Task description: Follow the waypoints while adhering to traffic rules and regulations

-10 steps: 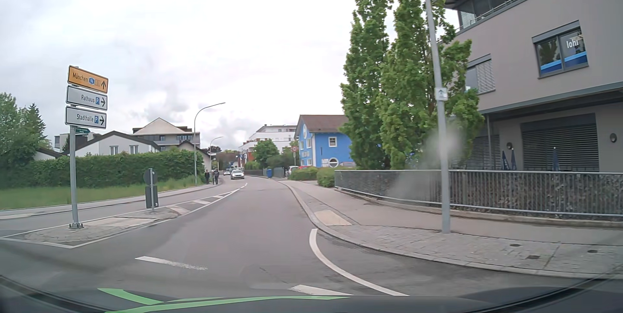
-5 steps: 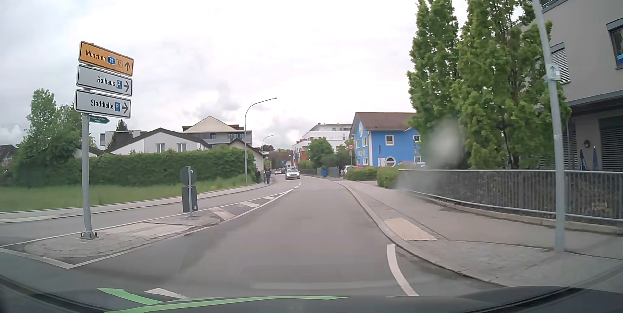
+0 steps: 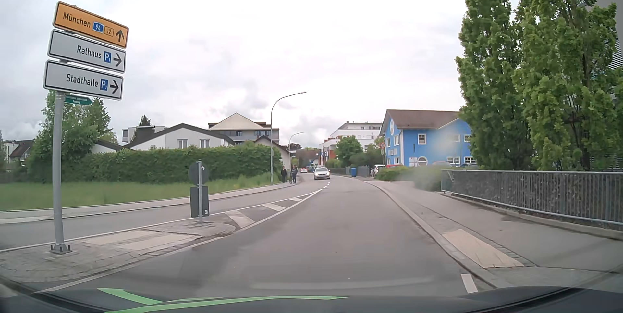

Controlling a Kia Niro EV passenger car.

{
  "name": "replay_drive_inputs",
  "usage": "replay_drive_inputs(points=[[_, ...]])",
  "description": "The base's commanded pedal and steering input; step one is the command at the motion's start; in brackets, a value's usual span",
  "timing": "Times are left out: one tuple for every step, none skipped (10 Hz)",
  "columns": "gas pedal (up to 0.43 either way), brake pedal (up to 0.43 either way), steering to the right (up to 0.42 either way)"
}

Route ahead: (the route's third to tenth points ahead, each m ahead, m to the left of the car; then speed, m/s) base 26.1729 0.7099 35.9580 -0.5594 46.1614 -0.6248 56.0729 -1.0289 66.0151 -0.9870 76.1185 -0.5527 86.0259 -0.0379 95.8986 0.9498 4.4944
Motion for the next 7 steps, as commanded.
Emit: replay_drive_inputs(points=[[0.11,0.0,-0.015],[0.118,0.0,0.009],[0.13,0.0,0.031],[0.13,0.0,0.045],[0.13,0.0,0.06],[0.13,0.0,0.068],[0.13,0.0,0.071]])
